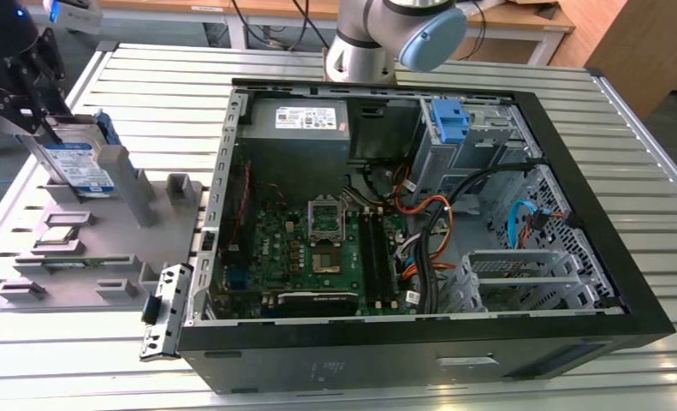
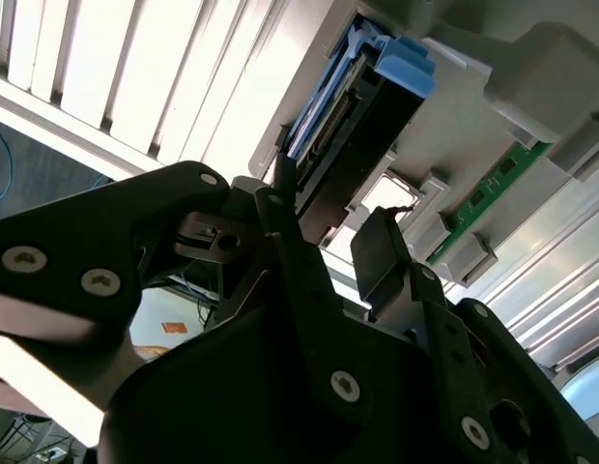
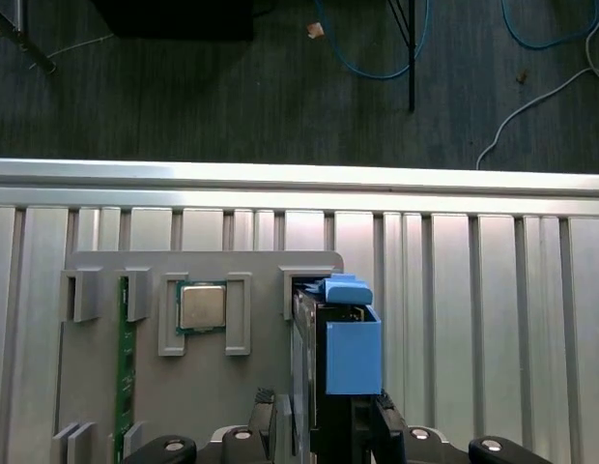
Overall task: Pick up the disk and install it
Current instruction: 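Pick up the disk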
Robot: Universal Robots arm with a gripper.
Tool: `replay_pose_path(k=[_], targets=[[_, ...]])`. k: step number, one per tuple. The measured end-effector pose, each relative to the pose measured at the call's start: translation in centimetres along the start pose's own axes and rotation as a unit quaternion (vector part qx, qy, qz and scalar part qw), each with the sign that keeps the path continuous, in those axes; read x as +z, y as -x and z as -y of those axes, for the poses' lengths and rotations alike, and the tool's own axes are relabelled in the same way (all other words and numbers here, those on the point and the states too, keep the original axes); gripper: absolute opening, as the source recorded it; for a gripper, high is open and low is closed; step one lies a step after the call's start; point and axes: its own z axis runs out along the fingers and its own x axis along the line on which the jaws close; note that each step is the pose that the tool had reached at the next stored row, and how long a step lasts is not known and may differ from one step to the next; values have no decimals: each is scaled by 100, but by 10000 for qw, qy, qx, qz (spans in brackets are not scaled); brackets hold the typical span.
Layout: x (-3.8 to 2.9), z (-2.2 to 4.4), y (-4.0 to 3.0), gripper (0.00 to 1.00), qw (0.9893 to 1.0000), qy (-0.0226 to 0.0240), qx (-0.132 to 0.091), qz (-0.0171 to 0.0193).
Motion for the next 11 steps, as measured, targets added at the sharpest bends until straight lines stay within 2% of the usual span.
replay_pose_path(k=[2, 11], targets=[[1, 1, 0, 50, 10000, -36, -3, 0], [4, 0, 19, 50, 10000, -42, -3, 0]])
